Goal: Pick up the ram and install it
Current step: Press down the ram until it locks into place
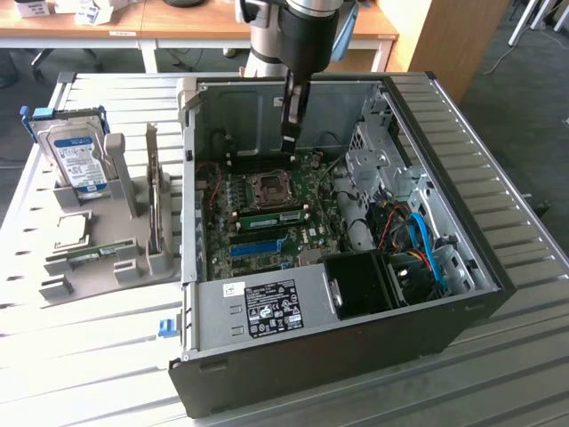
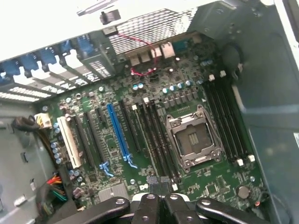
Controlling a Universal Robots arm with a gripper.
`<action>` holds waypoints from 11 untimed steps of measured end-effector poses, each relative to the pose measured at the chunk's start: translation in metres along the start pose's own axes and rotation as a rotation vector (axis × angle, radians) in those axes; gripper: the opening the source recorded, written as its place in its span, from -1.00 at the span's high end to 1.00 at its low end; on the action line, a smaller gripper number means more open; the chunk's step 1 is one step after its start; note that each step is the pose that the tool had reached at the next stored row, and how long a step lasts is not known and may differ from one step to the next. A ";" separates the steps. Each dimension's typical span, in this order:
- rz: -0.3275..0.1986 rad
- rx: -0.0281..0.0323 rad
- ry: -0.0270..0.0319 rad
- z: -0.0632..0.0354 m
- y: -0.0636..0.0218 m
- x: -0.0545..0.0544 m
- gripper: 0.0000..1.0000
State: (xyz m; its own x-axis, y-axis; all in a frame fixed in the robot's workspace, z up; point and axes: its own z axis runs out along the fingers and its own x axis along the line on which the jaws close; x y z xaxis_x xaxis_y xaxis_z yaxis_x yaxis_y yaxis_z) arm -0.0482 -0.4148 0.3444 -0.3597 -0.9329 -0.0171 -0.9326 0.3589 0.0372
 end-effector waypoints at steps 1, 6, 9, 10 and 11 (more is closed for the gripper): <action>0.013 0.0002 -0.0005 0.0000 0.0000 0.000 0.79; 0.080 0.0014 -0.0030 0.0000 0.0000 0.000 0.79; 0.118 0.0021 -0.0044 0.0000 0.0000 0.000 0.79; 0.132 0.0023 -0.0048 0.0000 0.0000 0.000 0.79; 0.146 0.0025 -0.0054 0.0000 0.0000 0.000 0.79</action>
State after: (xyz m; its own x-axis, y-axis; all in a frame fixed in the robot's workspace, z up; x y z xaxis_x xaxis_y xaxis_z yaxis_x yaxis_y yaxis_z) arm -0.0482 -0.4148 0.3444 -0.4916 -0.8707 -0.0171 -0.8705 0.4908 0.0372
